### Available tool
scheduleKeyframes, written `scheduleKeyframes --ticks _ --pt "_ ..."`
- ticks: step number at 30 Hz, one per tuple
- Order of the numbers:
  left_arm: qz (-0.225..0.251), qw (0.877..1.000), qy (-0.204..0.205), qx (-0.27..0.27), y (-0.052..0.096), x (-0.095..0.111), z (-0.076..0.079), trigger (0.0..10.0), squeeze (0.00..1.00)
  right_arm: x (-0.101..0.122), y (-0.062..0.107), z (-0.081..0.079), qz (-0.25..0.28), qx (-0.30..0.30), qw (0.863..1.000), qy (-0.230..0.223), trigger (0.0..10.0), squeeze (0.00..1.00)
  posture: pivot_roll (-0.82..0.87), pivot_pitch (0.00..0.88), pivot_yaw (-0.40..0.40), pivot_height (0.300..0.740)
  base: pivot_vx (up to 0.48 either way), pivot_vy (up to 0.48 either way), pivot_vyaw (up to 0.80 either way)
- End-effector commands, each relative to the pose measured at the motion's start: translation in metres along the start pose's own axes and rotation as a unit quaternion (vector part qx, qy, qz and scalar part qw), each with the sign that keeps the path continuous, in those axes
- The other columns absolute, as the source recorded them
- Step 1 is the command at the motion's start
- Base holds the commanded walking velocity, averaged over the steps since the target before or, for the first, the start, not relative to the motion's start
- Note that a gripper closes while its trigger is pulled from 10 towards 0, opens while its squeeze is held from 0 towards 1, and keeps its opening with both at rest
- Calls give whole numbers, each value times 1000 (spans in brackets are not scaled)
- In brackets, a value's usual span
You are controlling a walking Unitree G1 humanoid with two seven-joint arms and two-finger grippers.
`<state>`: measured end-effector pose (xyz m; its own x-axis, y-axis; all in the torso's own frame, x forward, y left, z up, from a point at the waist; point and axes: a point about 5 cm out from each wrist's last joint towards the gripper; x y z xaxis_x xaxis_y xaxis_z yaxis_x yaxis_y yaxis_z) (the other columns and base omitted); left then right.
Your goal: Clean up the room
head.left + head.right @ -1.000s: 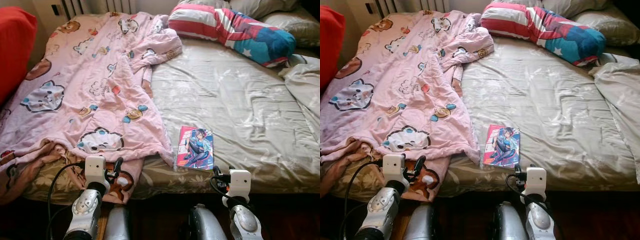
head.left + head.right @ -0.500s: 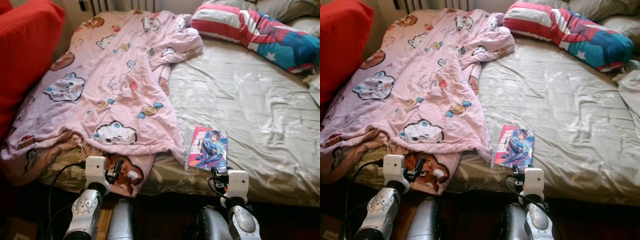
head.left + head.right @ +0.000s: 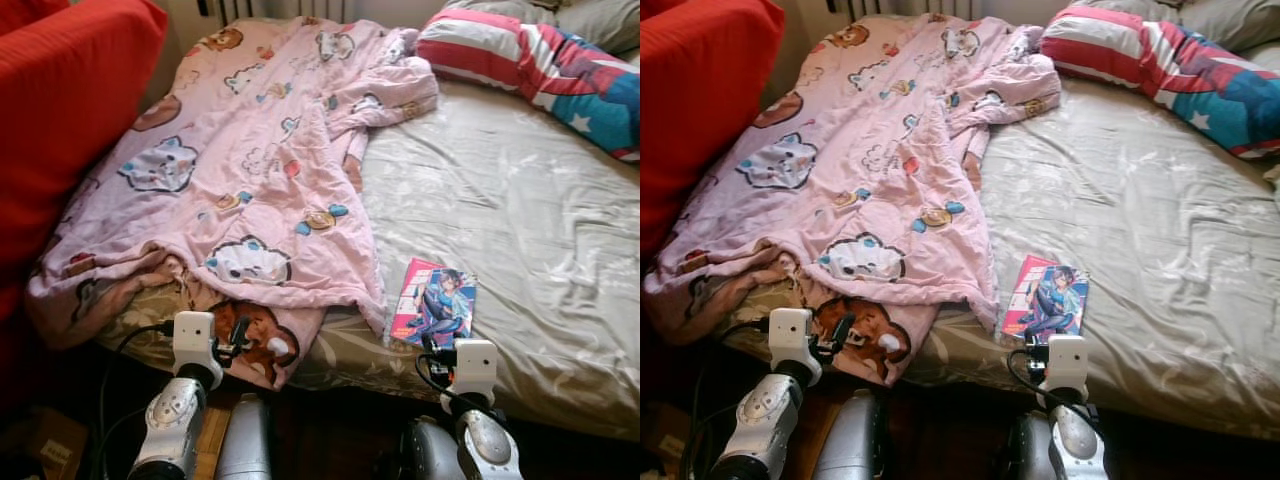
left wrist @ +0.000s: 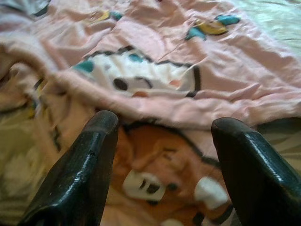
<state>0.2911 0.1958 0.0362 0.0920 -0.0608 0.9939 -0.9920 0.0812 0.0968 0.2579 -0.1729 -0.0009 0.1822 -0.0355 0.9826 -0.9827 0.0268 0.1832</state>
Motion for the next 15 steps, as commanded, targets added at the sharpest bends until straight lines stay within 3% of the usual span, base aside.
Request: scheduleKeyframes --ticks 1,4,11,15 --pt "-14 1000 9 -4 3 -6 1 10000 0 -6 5 6 -13 -13 1000 -2 10000 0 42 195 -8 622 0 0 0" --pt "-14 1000 10 -9 4 -6 2 10000 0 -7 5 6 -14 -15 1000 -2 10000 0 44 195 -7 622 0 0 0" --pt "-13 1000 9 -8 4 -7 2 10000 0 -5 4 5 -9 -7 1000 10 10000 0 43 195 -6 622 324 0 0" --pt "-13 1000 8 -8 4 -6 2 10000 0 -6 5 2 -8 -5 1000 4 10000 0 45 196 -6 622 337 0 733"
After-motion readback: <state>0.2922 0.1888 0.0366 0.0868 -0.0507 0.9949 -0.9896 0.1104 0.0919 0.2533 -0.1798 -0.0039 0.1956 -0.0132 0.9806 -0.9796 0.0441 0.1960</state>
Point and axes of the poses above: a point about 5 cm out from each wrist's last joint towards the gripper, its own y axis pointing back from the gripper into the wrist, its own x axis along the axis of the wrist's last joint, z = x × y, and after that the axes turned 3 degrees about -y, right-handed
